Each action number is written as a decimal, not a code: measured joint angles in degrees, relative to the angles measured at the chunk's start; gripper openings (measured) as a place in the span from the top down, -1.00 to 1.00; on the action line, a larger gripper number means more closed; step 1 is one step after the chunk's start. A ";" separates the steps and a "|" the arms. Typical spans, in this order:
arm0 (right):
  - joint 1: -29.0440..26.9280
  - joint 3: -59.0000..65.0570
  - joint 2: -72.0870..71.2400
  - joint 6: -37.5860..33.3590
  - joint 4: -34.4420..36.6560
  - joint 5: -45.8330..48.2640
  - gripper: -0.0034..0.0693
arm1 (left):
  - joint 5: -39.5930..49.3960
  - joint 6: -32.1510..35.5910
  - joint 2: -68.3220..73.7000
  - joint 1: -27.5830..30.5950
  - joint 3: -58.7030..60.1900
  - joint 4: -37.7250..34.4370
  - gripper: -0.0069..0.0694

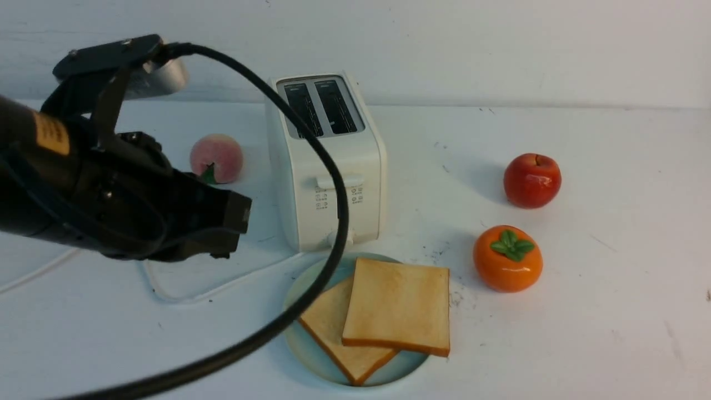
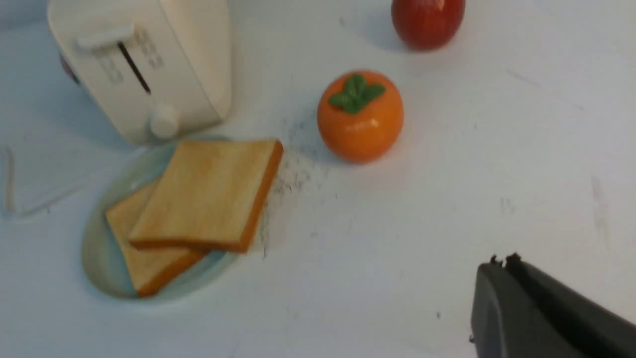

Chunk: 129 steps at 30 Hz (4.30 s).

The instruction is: Take toasted bread from bread machine on white table place on plate.

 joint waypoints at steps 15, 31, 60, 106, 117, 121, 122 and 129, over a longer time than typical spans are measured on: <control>0.00 1.06 0.00 0.00 2.79 -12.85 0.91 | -1.14 1.30 -1.77 0.00 0.59 -1.61 0.86; 0.00 4.04 -1.28 0.00 0.77 -12.80 0.86 | -1.35 1.30 -0.45 0.00 0.66 -1.81 0.85; 6.89 19.72 -9.13 0.00 -21.76 -12.81 0.77 | 20.41 -9.14 -25.08 0.00 0.85 10.45 0.85; 6.89 19.92 -9.13 0.00 -15.05 -13.80 0.62 | -55.47 -9.47 -41.39 0.00 42.35 -5.66 0.81; 6.89 19.92 -9.13 0.00 -15.05 -13.80 0.61 | -49.78 -9.47 -41.10 0.00 42.39 -5.42 0.77; 6.89 19.92 -9.13 0.00 -15.05 -13.80 0.61 | -44.79 -9.47 -41.10 0.00 42.39 -5.24 0.77; 6.89 19.92 -9.13 0.00 -15.05 -13.80 0.60 | -43.32 -9.47 -41.10 0.00 42.39 -5.20 0.77; 6.89 19.92 -9.13 0.00 -15.05 -13.80 0.58 | -37.64 -8.56 -41.96 0.00 42.96 -2.95 0.75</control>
